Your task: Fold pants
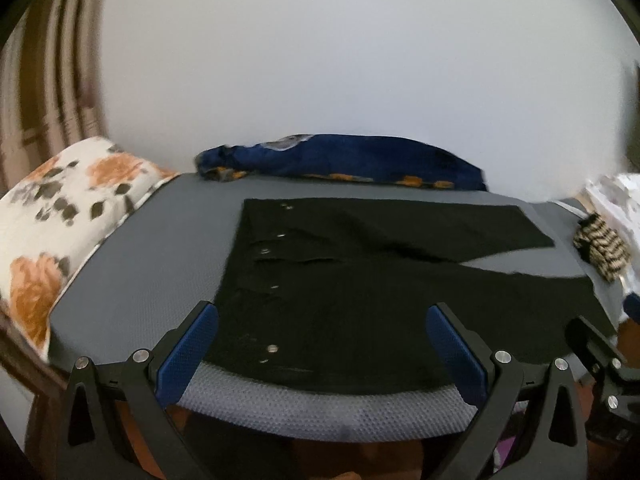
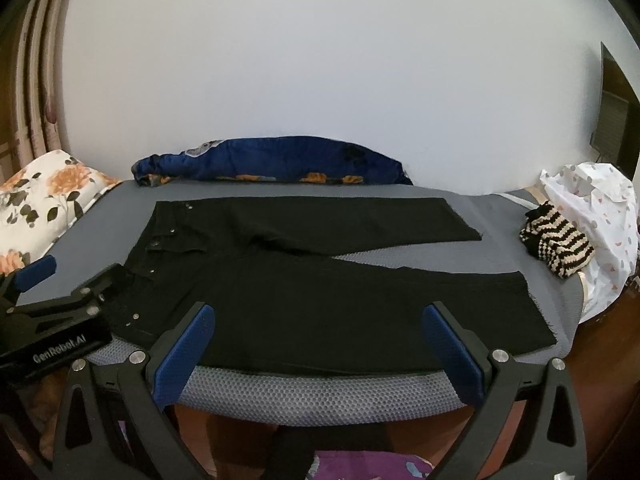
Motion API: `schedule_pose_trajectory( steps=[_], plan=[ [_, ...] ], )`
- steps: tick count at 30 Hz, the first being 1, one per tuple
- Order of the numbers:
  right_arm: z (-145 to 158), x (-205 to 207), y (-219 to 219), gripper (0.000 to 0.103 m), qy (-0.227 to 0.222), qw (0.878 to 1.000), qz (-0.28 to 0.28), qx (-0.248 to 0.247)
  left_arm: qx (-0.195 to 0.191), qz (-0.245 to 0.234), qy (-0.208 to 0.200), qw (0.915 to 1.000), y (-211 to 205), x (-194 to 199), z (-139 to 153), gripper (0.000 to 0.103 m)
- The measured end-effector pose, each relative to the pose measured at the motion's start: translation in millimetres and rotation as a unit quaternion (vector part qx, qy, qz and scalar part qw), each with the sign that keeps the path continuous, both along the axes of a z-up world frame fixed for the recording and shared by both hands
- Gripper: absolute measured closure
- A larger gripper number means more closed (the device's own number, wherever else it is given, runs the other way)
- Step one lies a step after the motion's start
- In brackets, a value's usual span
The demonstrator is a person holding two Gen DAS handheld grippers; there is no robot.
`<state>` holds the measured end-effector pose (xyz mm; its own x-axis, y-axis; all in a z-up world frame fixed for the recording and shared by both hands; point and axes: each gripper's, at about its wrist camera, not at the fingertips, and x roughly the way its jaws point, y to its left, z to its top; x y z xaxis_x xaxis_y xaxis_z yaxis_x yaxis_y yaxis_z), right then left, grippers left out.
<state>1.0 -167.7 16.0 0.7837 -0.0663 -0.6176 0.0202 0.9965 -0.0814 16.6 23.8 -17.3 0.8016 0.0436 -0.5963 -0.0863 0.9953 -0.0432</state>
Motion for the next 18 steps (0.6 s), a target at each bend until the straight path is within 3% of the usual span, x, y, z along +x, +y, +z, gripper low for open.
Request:
schedule_pose_trajectory(
  steps=[6, 18],
  plan=[
    [-5, 16, 3, 0.000, 0.009, 1.000, 0.006, 0.002, -0.033, 0.016, 0.018, 0.9992, 22, 17, -6, 0.000],
    [-9, 69, 15, 0.000, 0.037, 0.999, 0.031, 0.005, 0.009, 0.033, 0.031, 0.9989, 41, 65, -6, 0.000]
  ],
)
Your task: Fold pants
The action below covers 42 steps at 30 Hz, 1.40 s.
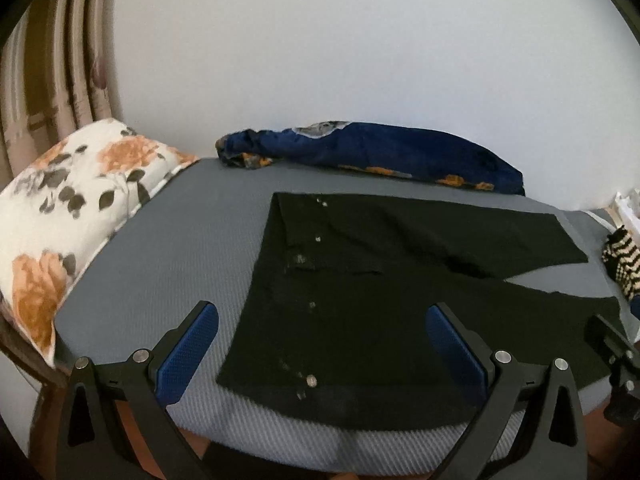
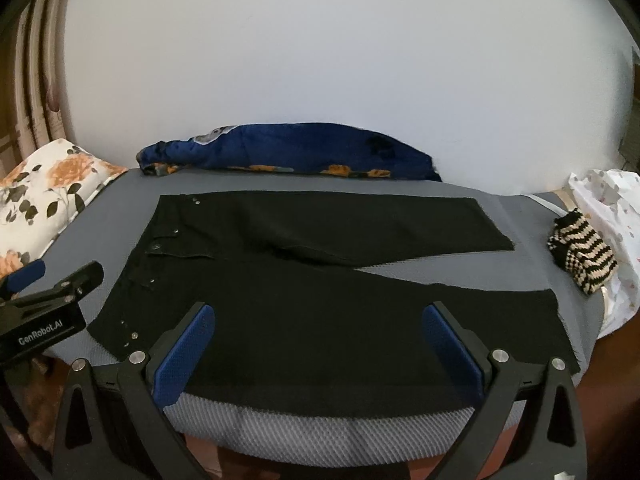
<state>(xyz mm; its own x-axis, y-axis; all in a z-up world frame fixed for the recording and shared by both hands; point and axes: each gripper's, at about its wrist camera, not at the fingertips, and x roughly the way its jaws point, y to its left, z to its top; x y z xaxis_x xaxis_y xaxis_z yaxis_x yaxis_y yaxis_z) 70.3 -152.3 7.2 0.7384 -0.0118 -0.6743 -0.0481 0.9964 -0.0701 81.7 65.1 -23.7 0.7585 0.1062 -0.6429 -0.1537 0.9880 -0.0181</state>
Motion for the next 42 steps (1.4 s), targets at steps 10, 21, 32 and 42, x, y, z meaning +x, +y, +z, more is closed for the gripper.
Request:
schedule_pose_trajectory(
  steps=[10, 21, 32, 42],
  plan=[
    [2, 39, 13, 0.000, 0.010, 1.000, 0.016, 0.001, -0.009, 0.004, 0.004, 0.9999, 10, 44, 6, 0.000],
    [0, 70, 34, 0.000, 0.012, 0.999, 0.047, 0.002, 0.005, -0.007, 0.011, 0.9999, 11, 74, 0, 0.000],
    [-5, 93, 44, 0.000, 0.016, 0.998, 0.060, -0.014, -0.005, -0.010, 0.027, 0.9996, 18, 108, -10, 0.000],
    [-10, 111, 42, 0.000, 0.023, 0.998, 0.057, -0.010, 0.017, 0.000, 0.031, 0.9994, 25, 137, -16, 0.000]
  ],
)
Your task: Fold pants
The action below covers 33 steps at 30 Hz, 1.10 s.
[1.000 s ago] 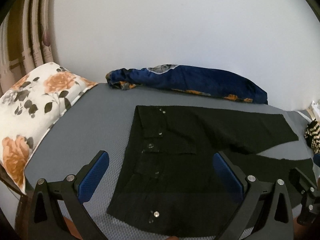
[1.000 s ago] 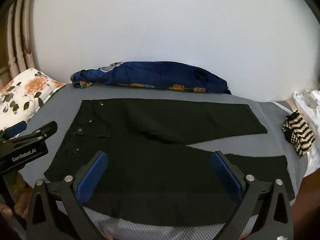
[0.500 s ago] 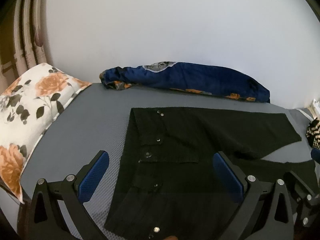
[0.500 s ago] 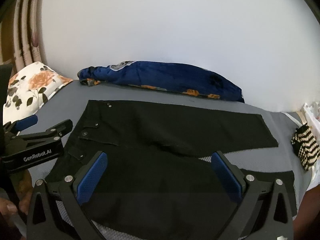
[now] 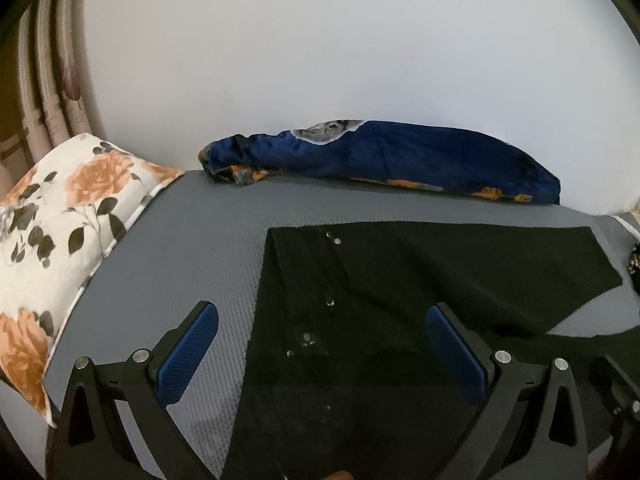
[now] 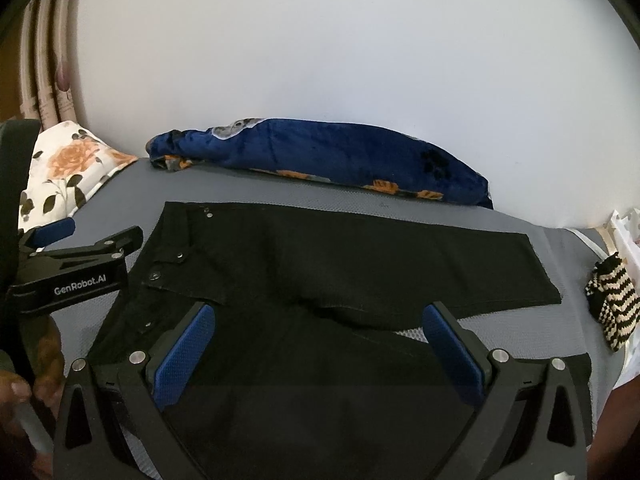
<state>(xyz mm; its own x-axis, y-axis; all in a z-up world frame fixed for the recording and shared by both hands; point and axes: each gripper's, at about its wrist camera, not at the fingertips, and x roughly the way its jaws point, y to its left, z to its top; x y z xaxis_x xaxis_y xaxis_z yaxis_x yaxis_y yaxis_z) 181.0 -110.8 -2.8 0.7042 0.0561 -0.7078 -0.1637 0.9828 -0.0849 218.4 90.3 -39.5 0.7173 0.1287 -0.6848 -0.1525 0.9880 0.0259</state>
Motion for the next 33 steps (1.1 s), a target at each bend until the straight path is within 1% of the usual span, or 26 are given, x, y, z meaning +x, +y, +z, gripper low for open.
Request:
schedule_pose_trajectory(
  steps=[2, 12, 17, 21, 25, 26, 29, 30, 32, 33],
  plan=[
    [-2, 4, 1, 0.000, 0.002, 1.000, 0.000, 0.002, 0.010, -0.001, 0.001, 0.9999, 1, 6, -1, 0.000],
    [-13, 20, 2, 0.000, 0.015, 1.000, 0.001, 0.007, 0.032, -0.008, 0.006, 0.9994, 8, 31, -8, 0.000],
    [-18, 28, 2, 0.000, 0.022, 1.000, 0.001, 0.010, 0.029, 0.004, 0.010, 0.9995, 18, 47, -14, 0.000],
    [-23, 33, 1, 0.000, 0.027, 1.000, 0.000, 0.014, 0.038, 0.014, 0.009, 0.9991, 26, 59, -19, 0.000],
    [-29, 39, 0, 0.000, 0.033, 0.999, -0.001, 0.018, 0.038, 0.006, 0.021, 0.9990, 37, 76, -28, 0.000],
    [-30, 40, 0, 0.000, 0.035, 0.999, 0.000, 0.020, 0.033, 0.003, 0.024, 0.9992, 42, 81, -30, 0.000],
    [-37, 43, -1, 0.000, 0.042, 0.999, 0.001, 0.020, -0.017, -0.012, 0.045, 0.9988, 66, 102, -40, 0.000],
    [-39, 43, -2, 0.000, 0.043, 0.999, 0.001, 0.020, -0.037, -0.021, 0.055, 0.9976, 76, 112, -44, 0.000],
    [-43, 46, -6, 0.000, 0.048, 0.999, -0.002, 0.022, -0.059, -0.032, 0.075, 0.9949, 93, 129, -55, 0.000],
    [-45, 47, -7, 0.000, 0.050, 0.998, -0.003, 0.024, -0.072, -0.041, 0.093, 0.9922, 102, 140, -62, 0.000]
  ],
)
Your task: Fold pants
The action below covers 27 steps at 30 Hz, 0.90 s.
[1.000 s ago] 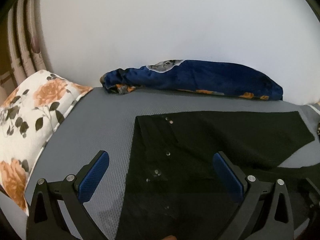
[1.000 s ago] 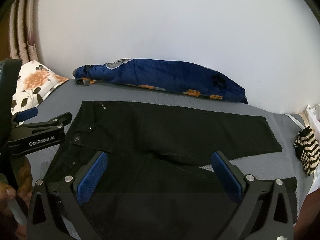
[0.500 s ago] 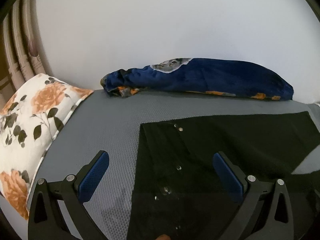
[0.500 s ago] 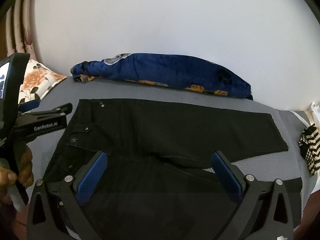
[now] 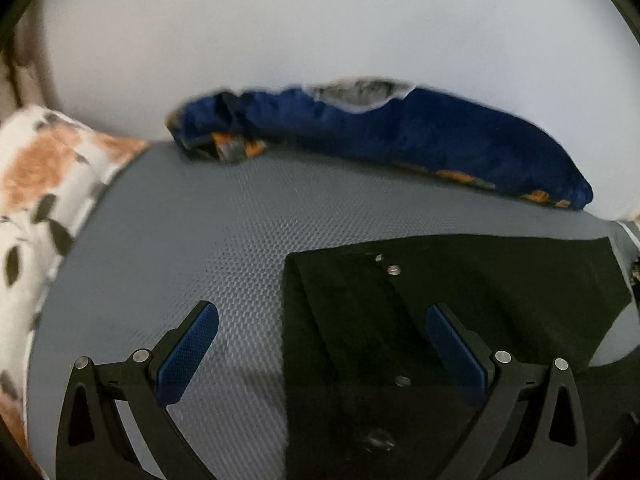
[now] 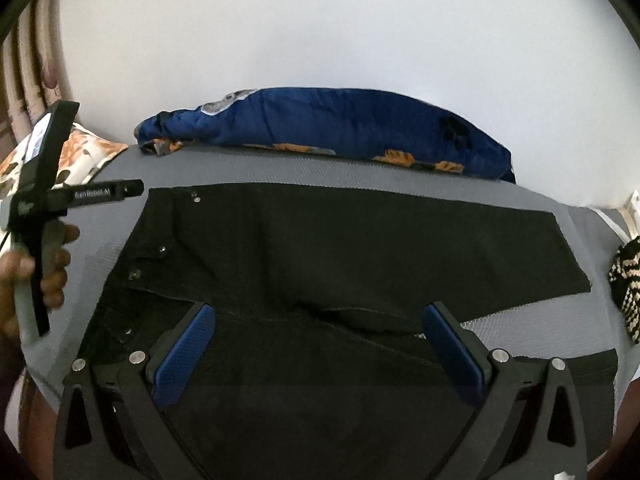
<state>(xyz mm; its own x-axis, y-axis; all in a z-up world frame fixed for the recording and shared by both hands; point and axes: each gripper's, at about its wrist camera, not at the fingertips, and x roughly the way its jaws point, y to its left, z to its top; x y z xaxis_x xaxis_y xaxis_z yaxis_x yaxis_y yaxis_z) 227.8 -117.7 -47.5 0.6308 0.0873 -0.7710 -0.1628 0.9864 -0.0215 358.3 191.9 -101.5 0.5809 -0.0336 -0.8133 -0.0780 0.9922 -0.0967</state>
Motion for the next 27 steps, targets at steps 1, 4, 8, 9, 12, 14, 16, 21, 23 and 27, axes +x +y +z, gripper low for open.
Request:
schedule_pose_trajectory(
  steps=[1, 4, 8, 9, 12, 14, 16, 21, 23, 27],
  plan=[
    [-2, 2, -2, 0.000, 0.003, 1.000, -0.002, 0.003, -0.013, -0.009, 0.018, 0.9997, 6, 9, -7, 0.000],
    [-9, 5, -6, 0.000, 0.009, 1.000, -0.006, 0.009, -0.054, -0.037, 0.047, 0.9968, 19, 30, -25, 0.005],
    [-21, 11, -12, 0.000, 0.022, 1.000, -0.009, 0.011, -0.057, -0.052, 0.062, 0.9951, 23, 51, -43, 0.006],
    [-23, 13, -13, 0.000, 0.025, 1.000, -0.010, 0.011, -0.053, -0.053, 0.066, 0.9950, 23, 55, -47, 0.012],
    [-30, 17, -19, 0.000, 0.034, 0.999, -0.014, 0.014, -0.061, -0.076, 0.089, 0.9913, 19, 70, -61, 0.030],
    [-33, 20, -22, 0.000, 0.038, 0.999, -0.016, 0.015, -0.053, -0.083, 0.092, 0.9909, 17, 77, -66, 0.030],
    [-36, 24, -25, 0.000, 0.041, 0.999, -0.020, 0.015, -0.062, -0.102, 0.073, 0.9901, 14, 82, -66, 0.034],
    [-42, 29, -37, 0.000, 0.047, 0.998, -0.034, 0.015, -0.157, -0.129, 0.062, 0.9773, 25, 81, -68, 0.077],
    [-45, 32, -43, 0.000, 0.050, 0.998, -0.041, 0.016, -0.162, -0.126, 0.056, 0.9770, 27, 75, -65, 0.081],
    [-46, 45, -55, 0.000, 0.052, 0.998, -0.031, 0.019, -0.127, -0.133, 0.007, 0.9829, 8, 51, -39, 0.083]
  ],
)
